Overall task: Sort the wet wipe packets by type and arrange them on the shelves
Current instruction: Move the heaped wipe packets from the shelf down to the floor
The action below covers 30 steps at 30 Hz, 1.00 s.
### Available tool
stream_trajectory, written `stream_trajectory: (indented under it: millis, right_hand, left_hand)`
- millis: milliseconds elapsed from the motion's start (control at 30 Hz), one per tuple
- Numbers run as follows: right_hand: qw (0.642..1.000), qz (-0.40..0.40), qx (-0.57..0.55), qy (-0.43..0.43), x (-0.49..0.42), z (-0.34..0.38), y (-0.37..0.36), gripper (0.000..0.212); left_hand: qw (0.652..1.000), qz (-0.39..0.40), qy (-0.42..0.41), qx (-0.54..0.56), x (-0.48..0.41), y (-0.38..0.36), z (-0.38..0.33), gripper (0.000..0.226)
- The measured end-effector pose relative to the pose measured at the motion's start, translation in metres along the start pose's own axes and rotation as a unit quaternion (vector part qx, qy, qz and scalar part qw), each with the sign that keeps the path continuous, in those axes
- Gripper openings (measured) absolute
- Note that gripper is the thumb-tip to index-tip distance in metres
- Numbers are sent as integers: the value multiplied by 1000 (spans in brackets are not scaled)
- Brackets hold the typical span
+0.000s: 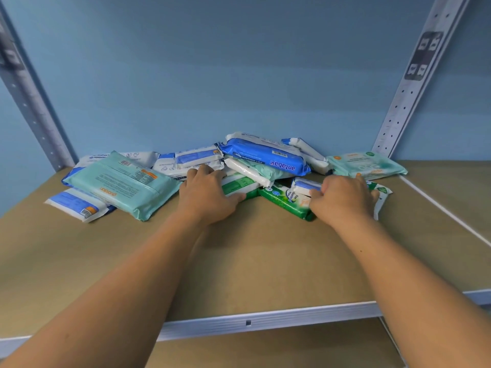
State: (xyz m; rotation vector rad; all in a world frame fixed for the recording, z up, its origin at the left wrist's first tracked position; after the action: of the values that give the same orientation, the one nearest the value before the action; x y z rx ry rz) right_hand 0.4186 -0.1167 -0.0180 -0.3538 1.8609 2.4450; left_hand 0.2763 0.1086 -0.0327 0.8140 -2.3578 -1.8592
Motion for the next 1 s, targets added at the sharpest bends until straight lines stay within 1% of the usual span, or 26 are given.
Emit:
stream_trajectory:
  millis: [67, 100, 133, 233, 333, 400, 533, 633, 700, 800, 867, 1000]
  right_hand:
    - [999, 27, -30, 3, 5, 4, -5, 55]
    - [999, 34, -33, 14, 8, 7, -7, 65]
    - [999, 44, -16, 26, 11, 10, -9, 69]
    - [995, 64, 54, 54, 22, 15, -11, 71]
    - [993, 65, 66, 67, 26, 18, -11, 76]
    - [993, 72, 67, 71, 31, 20, -10, 73]
    - [991, 94, 53, 80, 48, 20, -4, 51]
    - [989, 108, 60, 83, 62, 9, 1, 47]
    - [990, 98, 59, 86, 76, -2, 10, 43]
    - [993, 62, 35, 95, 99, -20, 30, 44]
    - [993, 54, 23, 98, 114, -30, 43, 48]
    - [993, 51, -11, 106, 150, -50, 65, 51]
  left_hand:
    - [1000, 7, 0, 5, -2, -1, 1, 77]
    - [1000, 11, 1, 6, -2, -2, 1, 74]
    - [1000, 14, 2, 3, -3, -3, 1, 72]
    - [1000, 19, 1, -13, -3, -2, -3, 69]
    - [999, 16, -1, -33, -1, 2, -5, 72]
    - [999, 19, 4, -51, 2, 6, -7, 75]
    - [997, 20, 17, -77, 16, 16, -11, 72]
    - [996, 33, 13, -81, 34, 25, -12, 69]
    - [995, 38, 4, -87, 52, 31, -14, 68]
    - [993, 41, -16, -108, 89, 38, -21, 67]
    - [993, 47, -29, -107, 113, 44, -28, 65]
    - [995, 59, -49, -62, 161, 54, -49, 63]
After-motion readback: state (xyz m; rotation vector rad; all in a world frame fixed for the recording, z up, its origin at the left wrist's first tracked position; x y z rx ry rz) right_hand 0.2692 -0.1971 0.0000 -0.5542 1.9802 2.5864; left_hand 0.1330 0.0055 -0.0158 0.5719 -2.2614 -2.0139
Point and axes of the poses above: each hand's wrist, its own x-axis away from the middle knuckle, its own y-axis out of the back of the hand, z = x × y, the point moved 4 cm from there along -x, towards the middle knuckle, and after that the axes turned 12 degrees about -y, right-handed, at the moved point
